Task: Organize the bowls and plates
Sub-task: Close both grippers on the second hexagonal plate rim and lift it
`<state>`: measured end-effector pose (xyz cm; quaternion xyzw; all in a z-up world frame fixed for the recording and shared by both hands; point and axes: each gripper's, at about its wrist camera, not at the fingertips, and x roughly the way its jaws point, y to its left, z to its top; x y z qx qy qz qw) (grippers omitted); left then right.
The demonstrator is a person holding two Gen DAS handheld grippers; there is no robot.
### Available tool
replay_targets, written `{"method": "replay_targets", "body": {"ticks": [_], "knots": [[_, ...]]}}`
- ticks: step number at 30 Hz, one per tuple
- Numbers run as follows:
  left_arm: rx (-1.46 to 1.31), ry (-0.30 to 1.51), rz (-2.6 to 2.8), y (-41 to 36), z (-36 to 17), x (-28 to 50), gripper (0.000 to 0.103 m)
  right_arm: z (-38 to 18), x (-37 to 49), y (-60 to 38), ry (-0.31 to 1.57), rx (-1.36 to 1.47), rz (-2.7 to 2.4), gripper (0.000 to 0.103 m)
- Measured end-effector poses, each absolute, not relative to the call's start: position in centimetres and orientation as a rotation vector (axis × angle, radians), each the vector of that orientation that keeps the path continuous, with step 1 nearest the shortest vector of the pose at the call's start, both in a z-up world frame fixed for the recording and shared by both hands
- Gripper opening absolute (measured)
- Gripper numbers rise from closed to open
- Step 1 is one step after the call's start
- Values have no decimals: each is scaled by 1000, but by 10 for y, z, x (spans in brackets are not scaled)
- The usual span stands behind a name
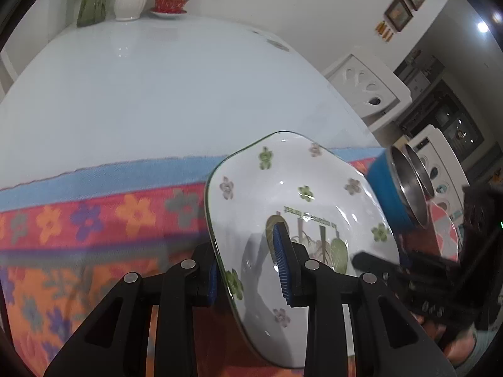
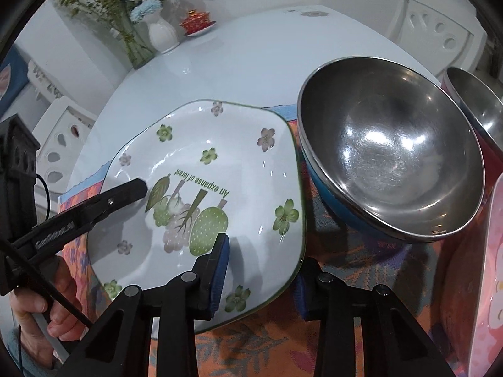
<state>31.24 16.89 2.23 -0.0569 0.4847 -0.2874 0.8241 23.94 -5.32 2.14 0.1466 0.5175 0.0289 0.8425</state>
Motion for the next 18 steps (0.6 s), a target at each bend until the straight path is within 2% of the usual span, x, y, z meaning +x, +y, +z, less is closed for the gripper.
{"method": "replay_targets", "body": {"ticks": [3, 9, 14, 18], "knots": [[-54, 1018, -588, 171, 30, 292, 26, 29, 232, -46, 1090, 260, 115, 35], [-92, 1041, -557, 196, 39, 245, 26, 41, 211, -24, 1102, 212, 254, 35], [-41, 1113, -566, 202, 35, 216, 26, 31, 203, -16, 1149, 192, 296, 35], [-11, 1152, -570, 204, 33, 217, 26, 17, 197, -29, 1203, 280, 294, 35]]}}
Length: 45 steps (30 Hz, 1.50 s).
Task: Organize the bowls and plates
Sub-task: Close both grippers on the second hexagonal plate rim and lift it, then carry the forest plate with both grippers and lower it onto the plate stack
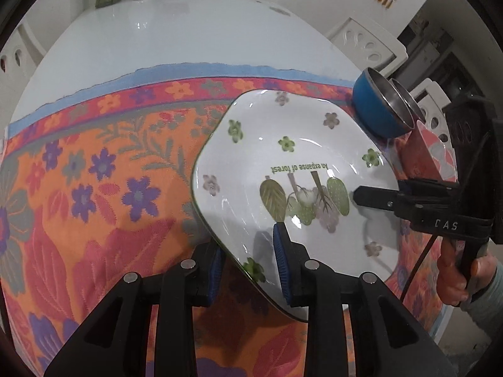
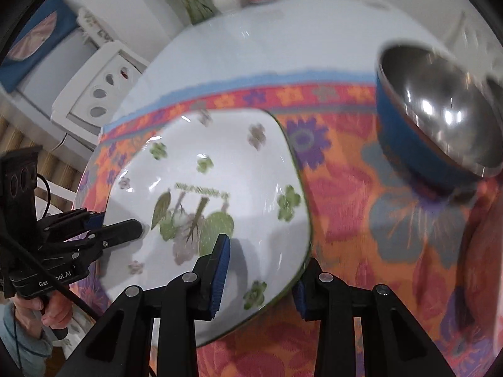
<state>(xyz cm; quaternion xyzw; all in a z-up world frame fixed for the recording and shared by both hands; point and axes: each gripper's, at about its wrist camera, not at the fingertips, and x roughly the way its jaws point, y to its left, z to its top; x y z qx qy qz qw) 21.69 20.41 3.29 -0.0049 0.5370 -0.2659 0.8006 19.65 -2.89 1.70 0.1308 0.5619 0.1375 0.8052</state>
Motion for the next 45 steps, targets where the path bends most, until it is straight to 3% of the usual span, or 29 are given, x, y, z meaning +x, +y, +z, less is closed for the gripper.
{"method": "replay_targets", "body": {"ticks": [10, 16, 32, 39, 45], "knots": [[-86, 1153, -562, 206, 28, 253, 28, 11, 198, -26, 1186, 310, 276, 35], [-4, 1077, -565, 194, 40, 236, 28, 20, 195, -25, 1160, 250, 290, 35], [-19, 866, -556, 216, 125, 165, 29, 100, 160, -19, 969, 195, 409, 35], [-40, 786, -481, 239, 167, 102, 29, 141, 115, 5, 913, 159, 492, 35], [-61, 788, -416, 260, 173, 38, 29, 151, 63, 31, 926, 129, 560, 35]]}}
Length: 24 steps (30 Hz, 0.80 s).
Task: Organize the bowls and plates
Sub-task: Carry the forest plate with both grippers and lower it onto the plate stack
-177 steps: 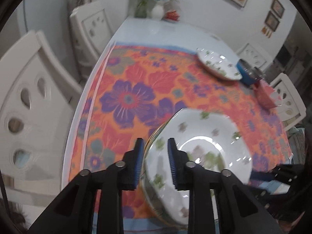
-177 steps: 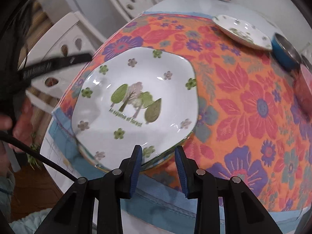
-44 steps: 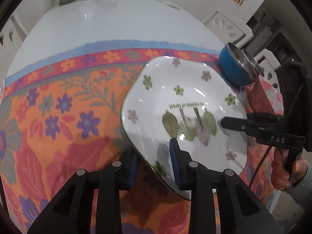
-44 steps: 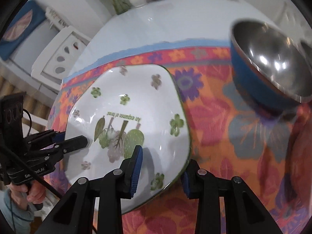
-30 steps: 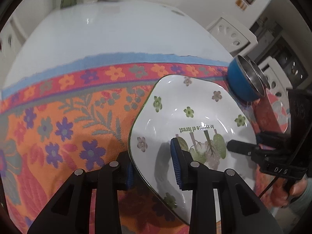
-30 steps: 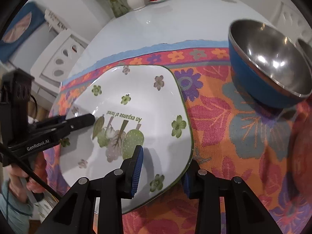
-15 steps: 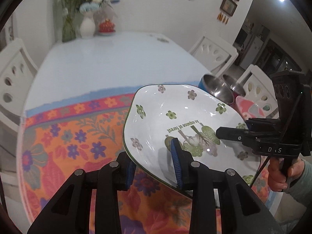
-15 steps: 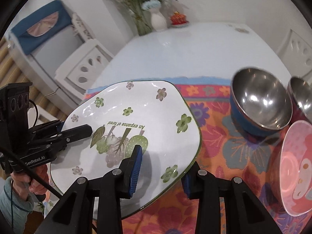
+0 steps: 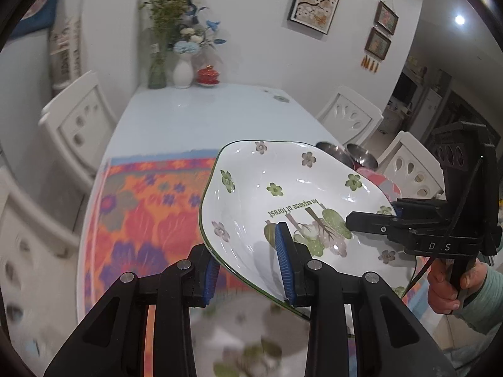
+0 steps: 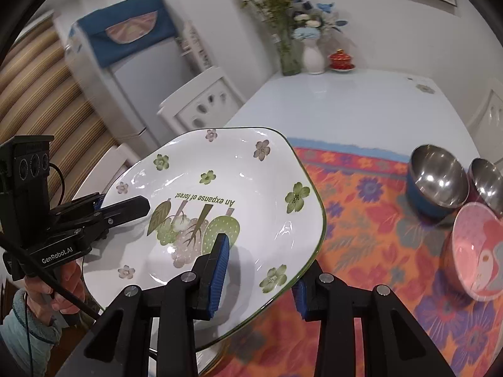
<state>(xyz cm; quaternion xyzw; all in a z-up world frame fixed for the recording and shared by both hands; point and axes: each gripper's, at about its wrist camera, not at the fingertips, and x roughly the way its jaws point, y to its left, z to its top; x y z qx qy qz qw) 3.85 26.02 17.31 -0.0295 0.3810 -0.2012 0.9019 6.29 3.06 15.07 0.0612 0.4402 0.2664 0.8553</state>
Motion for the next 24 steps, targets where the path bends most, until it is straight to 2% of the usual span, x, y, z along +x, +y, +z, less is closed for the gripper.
{"method": "replay_targets", "body": {"ticks": [12, 24], "knots": [[-136, 925, -351, 296, 128, -55, 30, 108, -27, 72, 1082, 79, 657, 35], [-161, 1039, -343, 307, 83, -80, 30, 64, -53, 85, 1217, 58, 660, 35]]}}
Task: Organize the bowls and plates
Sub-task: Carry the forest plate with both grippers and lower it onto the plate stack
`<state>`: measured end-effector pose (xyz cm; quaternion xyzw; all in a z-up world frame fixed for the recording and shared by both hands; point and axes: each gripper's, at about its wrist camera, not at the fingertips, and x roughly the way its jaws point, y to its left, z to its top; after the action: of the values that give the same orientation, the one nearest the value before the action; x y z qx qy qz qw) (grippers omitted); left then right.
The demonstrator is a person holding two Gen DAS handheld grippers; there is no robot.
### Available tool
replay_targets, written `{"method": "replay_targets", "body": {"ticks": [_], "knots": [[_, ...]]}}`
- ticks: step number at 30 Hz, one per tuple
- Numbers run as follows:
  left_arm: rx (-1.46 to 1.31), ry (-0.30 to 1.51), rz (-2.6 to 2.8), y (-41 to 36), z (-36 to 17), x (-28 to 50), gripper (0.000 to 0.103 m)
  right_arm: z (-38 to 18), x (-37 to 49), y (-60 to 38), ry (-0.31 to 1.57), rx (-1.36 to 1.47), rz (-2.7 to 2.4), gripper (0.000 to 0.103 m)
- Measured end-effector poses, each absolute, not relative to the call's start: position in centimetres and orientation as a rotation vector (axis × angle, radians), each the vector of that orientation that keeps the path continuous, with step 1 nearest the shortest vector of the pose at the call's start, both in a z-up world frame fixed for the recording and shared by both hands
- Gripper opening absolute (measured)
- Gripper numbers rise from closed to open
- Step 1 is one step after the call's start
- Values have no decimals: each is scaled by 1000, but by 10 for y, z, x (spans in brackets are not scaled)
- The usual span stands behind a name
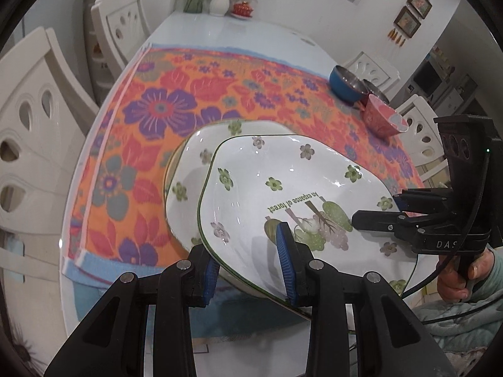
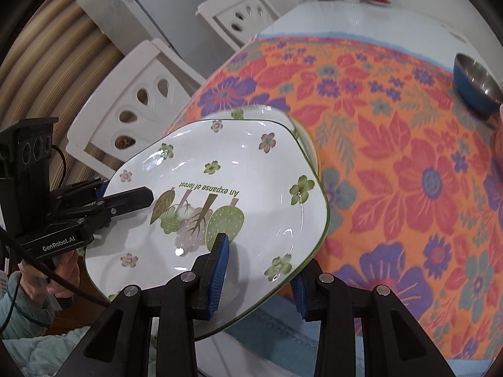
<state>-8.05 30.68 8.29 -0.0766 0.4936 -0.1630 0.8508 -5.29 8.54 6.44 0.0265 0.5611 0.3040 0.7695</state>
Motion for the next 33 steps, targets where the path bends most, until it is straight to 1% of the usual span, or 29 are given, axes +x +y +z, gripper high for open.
{"method": "replay_targets", "body": {"ticks": [9, 19, 28, 33], "knots": [[-174, 1046, -309, 316, 69, -78, 29, 52, -56, 100, 1259, 30, 652, 35], [-173, 1063, -310, 317, 60, -72, 29, 53, -52, 100, 1256, 20, 633, 35], [-191, 1068, -238, 328, 66, -52, 29, 58, -51, 99, 1264, 19, 645, 35], [-136, 1060, -136, 337, 72, -42, 31, 68, -57, 105, 1236, -60, 656, 35]]}}
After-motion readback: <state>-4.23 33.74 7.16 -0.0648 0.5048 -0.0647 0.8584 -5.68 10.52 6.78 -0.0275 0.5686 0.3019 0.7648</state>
